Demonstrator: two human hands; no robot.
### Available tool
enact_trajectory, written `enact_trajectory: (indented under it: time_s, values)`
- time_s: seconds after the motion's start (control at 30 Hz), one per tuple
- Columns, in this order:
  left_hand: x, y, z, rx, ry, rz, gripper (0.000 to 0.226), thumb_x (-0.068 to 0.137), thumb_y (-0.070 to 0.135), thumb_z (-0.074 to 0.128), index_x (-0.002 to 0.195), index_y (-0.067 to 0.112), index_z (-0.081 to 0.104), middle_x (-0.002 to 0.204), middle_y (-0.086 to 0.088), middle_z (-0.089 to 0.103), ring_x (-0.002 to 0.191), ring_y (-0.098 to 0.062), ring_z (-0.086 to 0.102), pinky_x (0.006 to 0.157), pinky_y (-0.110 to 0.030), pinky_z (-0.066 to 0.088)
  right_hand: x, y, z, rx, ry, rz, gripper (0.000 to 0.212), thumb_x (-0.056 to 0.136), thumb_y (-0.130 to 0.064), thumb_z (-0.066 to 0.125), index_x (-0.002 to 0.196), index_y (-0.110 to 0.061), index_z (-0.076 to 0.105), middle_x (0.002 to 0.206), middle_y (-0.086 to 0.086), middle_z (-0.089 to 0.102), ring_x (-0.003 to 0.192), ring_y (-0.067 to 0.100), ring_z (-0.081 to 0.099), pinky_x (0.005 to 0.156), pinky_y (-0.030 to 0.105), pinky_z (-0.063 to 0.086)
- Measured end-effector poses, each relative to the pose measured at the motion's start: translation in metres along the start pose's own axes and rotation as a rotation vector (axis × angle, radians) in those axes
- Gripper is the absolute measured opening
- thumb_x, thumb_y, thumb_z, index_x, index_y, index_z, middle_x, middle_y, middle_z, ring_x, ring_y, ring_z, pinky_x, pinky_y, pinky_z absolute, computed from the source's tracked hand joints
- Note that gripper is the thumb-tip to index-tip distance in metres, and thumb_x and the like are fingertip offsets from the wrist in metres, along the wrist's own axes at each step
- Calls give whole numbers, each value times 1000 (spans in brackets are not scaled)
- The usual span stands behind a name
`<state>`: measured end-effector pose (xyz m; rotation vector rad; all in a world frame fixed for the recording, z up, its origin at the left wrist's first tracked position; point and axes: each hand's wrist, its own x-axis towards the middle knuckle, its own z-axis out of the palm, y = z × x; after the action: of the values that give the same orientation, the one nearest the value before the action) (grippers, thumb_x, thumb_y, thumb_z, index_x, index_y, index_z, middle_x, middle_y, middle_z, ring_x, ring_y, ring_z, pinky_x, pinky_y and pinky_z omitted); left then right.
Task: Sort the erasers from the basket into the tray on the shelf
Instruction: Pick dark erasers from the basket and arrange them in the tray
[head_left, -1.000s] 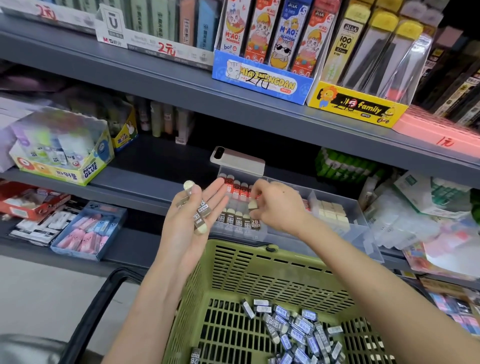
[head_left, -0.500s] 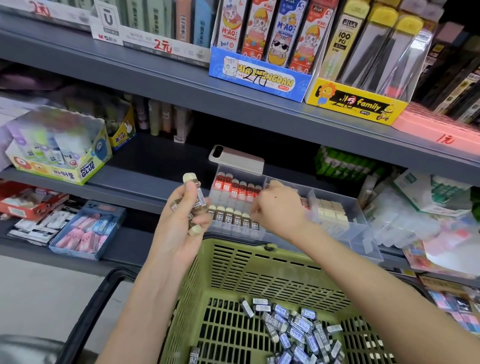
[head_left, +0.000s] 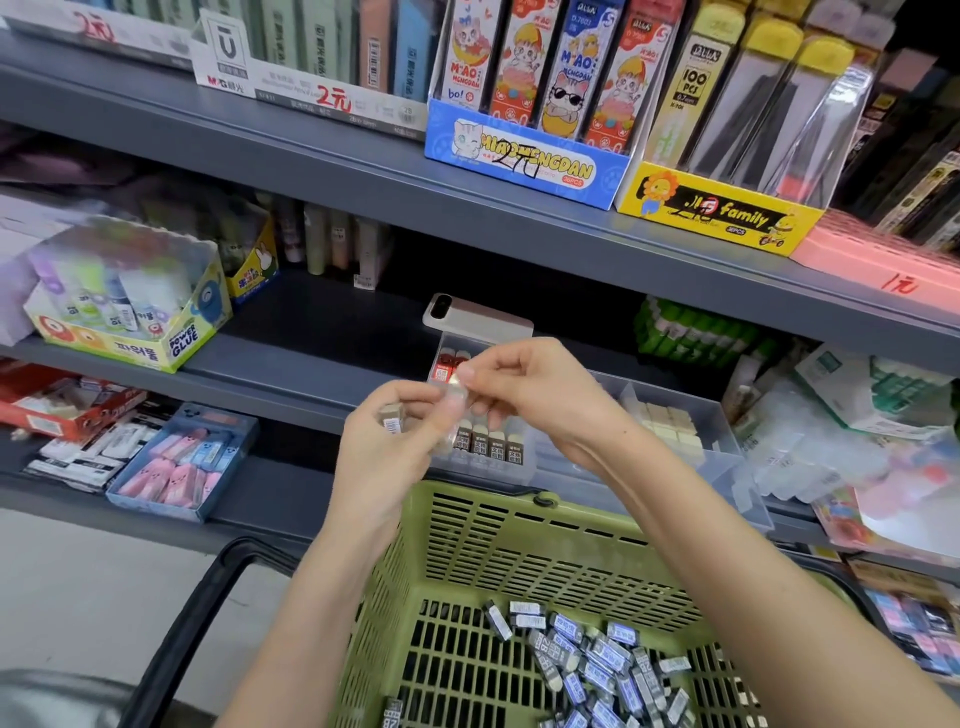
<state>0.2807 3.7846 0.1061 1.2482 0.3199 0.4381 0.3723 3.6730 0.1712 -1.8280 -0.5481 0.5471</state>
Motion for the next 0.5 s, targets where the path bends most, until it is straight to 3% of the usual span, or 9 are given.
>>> enact_trajectory:
  time_s: [0.07, 0.13, 0.23, 0.33, 0.5]
  values:
    - [4, 0, -5, -205, 119, -21, 27, 81, 41, 67, 85, 14, 63, 64, 2, 60, 54, -6, 53, 43, -15, 37, 6, 4, -3, 115, 106, 41, 18, 91, -11, 59, 78, -2, 68, 63, 6, 62, 50, 6, 56, 48, 15, 48]
    - [11, -1, -15, -477, 246, -109, 24, 95, 34, 54, 87, 11, 59, 63, 1, 60, 57, -9, 55, 50, -18, 44, 13, 12, 0, 151, 177, 111, 18, 92, -11, 58, 79, -3, 67, 67, 9, 62, 52, 8, 59, 51, 16, 51]
    - [18, -2, -23, -770, 345, -208, 26, 100, 30, 42, 92, 10, 55, 72, -5, 61, 67, -17, 58, 64, -26, 49, 23, 27, 16, 77, 191, 189, 15, 92, -9, 57, 83, -2, 67, 68, 11, 63, 56, 13, 63, 59, 21, 57]
    - [20, -1, -23, -901, 383, -246, 20, 100, 19, 37, 93, 8, 53, 85, -11, 58, 73, -21, 58, 66, -28, 47, 31, 35, 28, -101, 224, 171, 18, 94, -7, 54, 82, -3, 68, 65, 11, 64, 57, 18, 65, 70, 32, 59]
    - [23, -1, -21, -963, 379, -240, 15, 98, 6, 40, 102, 2, 54, 96, -19, 60, 85, -29, 63, 65, -30, 53, 36, 37, 38, -337, 182, 159, 16, 92, -9, 57, 86, -1, 69, 69, 15, 70, 55, 16, 66, 74, 33, 58]
